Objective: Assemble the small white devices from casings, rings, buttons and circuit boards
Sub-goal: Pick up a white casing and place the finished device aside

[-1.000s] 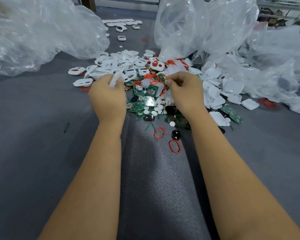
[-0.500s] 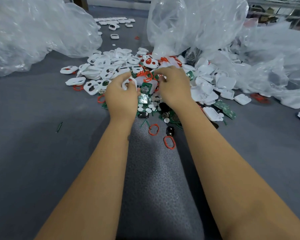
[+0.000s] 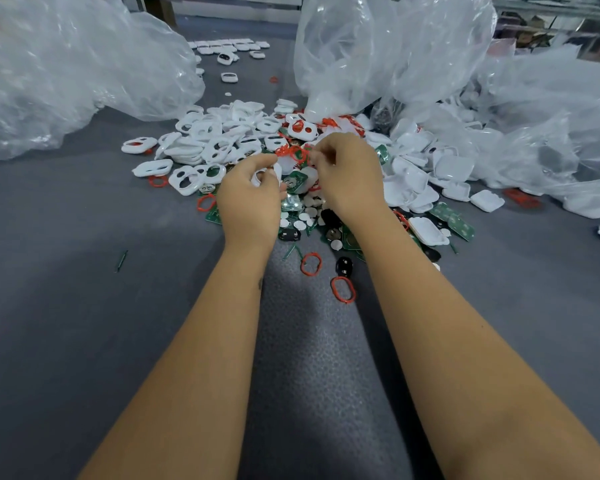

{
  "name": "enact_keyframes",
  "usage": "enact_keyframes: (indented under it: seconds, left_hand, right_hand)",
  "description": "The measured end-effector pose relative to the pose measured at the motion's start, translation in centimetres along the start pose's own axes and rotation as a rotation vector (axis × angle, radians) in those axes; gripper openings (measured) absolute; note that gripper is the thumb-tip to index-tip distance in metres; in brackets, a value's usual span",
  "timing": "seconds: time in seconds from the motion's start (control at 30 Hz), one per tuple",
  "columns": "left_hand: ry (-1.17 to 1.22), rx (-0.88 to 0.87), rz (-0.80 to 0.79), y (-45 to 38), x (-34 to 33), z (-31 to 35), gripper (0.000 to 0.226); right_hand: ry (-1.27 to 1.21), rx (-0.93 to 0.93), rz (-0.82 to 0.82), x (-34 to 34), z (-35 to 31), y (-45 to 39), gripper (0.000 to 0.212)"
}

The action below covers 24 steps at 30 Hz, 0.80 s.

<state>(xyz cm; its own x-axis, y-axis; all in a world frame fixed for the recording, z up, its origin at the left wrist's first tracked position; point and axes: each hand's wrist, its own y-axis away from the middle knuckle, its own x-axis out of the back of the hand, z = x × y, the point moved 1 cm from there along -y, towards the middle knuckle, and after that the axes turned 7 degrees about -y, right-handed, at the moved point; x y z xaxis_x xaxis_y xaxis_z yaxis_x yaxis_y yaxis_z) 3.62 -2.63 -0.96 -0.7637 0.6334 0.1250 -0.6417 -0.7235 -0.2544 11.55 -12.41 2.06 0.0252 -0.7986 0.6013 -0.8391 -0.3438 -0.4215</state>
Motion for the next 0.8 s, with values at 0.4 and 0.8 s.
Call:
enact_keyframes:
  seconds: [0.4,0.8]
  left_hand:
    - [0.153,-0.018,-0.331,2.4,-2.2,2.1,0.020]
    - [0.230,-0.054,-0.404,1.3,-1.4,1.5,0.024]
  right_hand:
    - [-0.446,-0.042,0.147,2.5,1.3,4.7,0.013]
    - [-0.730,-0.091,0.062,2.6,0.8,4.6,0.046]
